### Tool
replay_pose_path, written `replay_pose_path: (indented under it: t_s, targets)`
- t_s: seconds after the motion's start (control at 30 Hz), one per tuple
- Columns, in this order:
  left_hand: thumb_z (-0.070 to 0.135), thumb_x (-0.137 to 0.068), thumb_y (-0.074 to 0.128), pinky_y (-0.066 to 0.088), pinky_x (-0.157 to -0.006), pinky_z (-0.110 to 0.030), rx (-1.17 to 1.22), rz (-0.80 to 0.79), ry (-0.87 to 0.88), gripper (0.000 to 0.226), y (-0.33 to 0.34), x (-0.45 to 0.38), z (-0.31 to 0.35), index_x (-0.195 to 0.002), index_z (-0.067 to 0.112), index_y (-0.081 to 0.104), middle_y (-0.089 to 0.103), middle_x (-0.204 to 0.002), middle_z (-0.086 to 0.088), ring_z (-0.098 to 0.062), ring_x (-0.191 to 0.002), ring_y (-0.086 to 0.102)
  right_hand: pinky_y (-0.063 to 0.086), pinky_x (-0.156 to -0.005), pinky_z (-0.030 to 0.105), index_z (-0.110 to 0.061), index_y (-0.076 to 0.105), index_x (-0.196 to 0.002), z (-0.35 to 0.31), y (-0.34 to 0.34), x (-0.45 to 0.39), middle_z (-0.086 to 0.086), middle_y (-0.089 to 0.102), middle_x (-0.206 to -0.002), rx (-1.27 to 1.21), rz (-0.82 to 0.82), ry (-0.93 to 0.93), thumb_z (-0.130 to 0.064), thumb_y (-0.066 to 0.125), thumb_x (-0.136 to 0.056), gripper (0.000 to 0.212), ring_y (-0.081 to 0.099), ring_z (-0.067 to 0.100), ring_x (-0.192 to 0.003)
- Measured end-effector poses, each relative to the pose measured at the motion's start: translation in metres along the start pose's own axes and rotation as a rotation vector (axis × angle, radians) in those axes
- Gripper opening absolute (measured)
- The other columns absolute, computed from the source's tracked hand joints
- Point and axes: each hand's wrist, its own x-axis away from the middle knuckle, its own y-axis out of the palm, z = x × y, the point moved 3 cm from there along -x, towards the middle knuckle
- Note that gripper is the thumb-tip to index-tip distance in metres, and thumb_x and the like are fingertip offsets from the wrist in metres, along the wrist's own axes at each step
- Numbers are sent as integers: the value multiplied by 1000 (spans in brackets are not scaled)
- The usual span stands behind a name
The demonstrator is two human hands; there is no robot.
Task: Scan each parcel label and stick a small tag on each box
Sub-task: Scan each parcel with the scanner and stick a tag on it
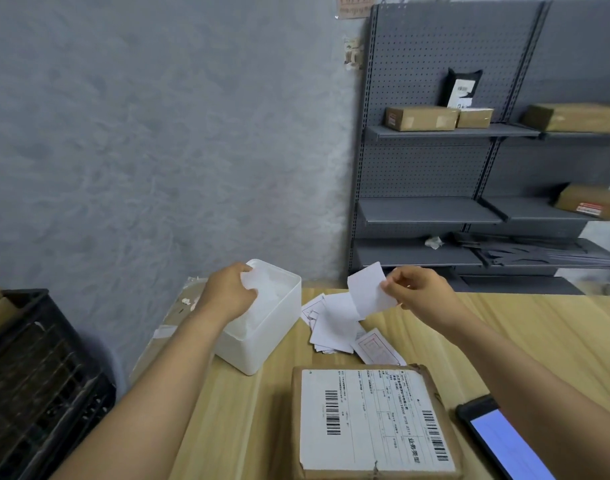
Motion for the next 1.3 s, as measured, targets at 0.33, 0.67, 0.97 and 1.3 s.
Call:
replay_pose_path:
  t_s: [0.33, 0.67, 0.97, 1.3]
  targets:
    - [40, -89, 60, 46, -76, -27, 132, 122, 295, 24, -24, 41, 64, -92, 17, 68, 67, -95, 2, -18, -92, 63, 49, -64, 17, -28, 66, -83, -48, 17, 16, -12, 69, -79, 32, 56, -226, -26, 67, -86, 4, 62, 1, -74]
    - [46, -88, 64, 60, -79, -35, 799, -505, 72, 38, -4, 83, 84, -104, 12, 67, 76, -91, -3, -17, -83, 74, 44, -85, 18, -34, 67, -107, -80, 25, 61, -21, 63, -106, 226, -78, -471, -48, 63, -85, 26, 53, -3, -101]
    - [18, -91, 64, 60, -76, -35, 856, -586, 80, 9, 7, 108, 88, -94, 10, 66, 70, -95, -11, -21, -82, 71, 47, -67, 20, -20, 65, -80, -52, 6, 88, -6, 70, -77, -199, -31, 4, -38, 66, -86, 19, 57, 13, -72]
    - [22, -88, 68, 55, -59, -24, 463, -548, 183, 7, 41, 117, 94, -88, 15, 65, 66, -80, -1, -14, -68, 62, 33, -36, 12, -20, 54, -63, -37, -7, 131, -7, 58, -59, 87, -185, 242, -34, 60, -90, 31, 51, 11, -54]
